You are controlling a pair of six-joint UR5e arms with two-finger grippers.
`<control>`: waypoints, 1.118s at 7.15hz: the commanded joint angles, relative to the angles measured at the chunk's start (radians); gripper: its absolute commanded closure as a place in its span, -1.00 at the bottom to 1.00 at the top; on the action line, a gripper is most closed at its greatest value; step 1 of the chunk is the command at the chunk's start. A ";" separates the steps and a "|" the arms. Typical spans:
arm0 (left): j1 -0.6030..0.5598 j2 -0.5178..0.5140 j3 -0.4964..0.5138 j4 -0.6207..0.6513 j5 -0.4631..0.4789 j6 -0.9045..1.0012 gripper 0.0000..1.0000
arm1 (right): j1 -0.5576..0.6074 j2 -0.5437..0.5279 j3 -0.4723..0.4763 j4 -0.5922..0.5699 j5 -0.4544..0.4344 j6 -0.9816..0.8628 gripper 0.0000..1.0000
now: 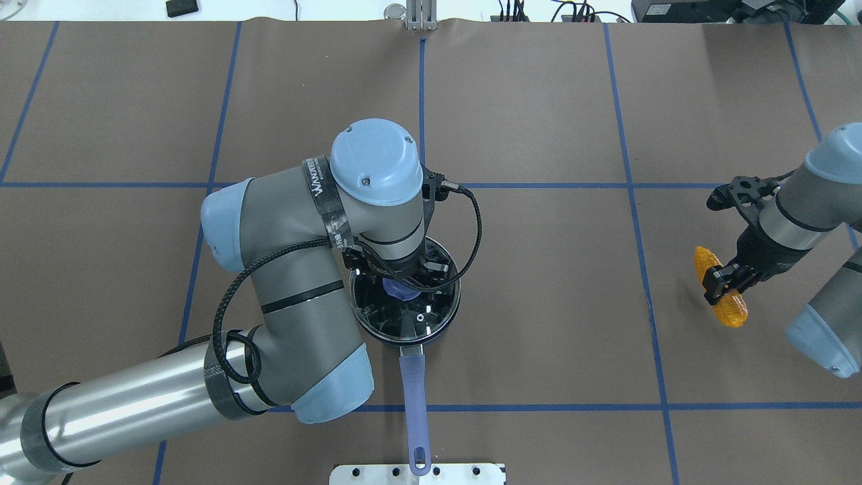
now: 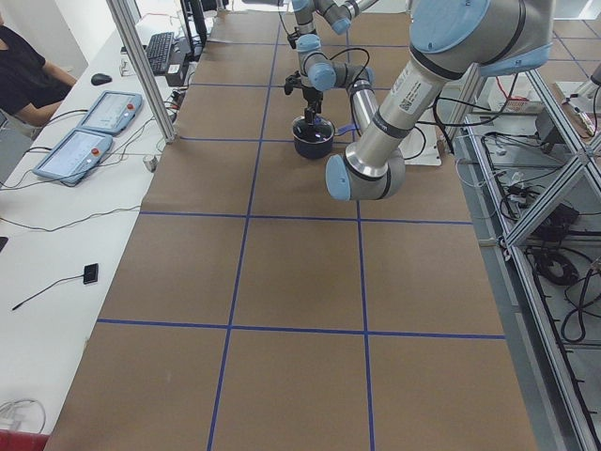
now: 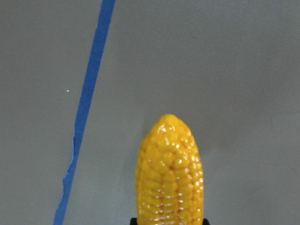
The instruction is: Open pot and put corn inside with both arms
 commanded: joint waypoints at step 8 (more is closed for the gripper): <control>-0.038 0.005 -0.030 -0.005 -0.011 -0.040 -0.41 | -0.020 0.349 0.002 -0.334 0.000 0.020 0.46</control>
